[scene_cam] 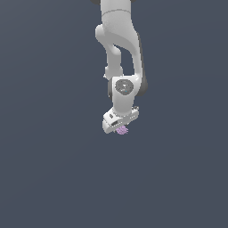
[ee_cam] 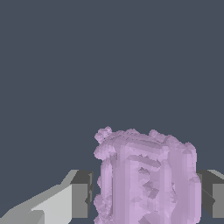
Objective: Pick up the object and move it to a goal position.
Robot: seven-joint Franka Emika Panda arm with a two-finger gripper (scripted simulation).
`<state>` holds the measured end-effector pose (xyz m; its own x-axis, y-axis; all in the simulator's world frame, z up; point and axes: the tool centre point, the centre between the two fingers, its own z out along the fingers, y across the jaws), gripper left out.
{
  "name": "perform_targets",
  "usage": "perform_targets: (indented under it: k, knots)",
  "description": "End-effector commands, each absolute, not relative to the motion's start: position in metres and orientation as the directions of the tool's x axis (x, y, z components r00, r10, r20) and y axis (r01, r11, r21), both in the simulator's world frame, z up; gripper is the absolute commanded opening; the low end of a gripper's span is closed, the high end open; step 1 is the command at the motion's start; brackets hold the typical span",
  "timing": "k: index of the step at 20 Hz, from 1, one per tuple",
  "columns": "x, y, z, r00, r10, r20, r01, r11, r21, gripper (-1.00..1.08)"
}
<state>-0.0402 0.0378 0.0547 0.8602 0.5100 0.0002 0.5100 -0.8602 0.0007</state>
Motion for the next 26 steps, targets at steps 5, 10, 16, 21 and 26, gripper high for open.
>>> perform_targets:
  k: [5,10,16,21,26]
  knots:
    - [-0.026,0.042,0.086,0.86,0.511,0.001,0.511,-0.86,0.0,-1.0]
    - [-0.008,0.046,0.123,0.86,0.511,0.001,0.511,-0.86,0.0,-1.0]
    - [0.017,0.052,0.177,0.86,0.511,0.001,0.511,-0.86,-0.001,-1.0]
    - [0.039,0.057,0.221,0.86,0.511,0.001,0.511,-0.86,-0.001,-1.0]
    - [0.058,0.061,0.258,0.86,0.511,0.001,0.511,-0.86,-0.001,-1.0]
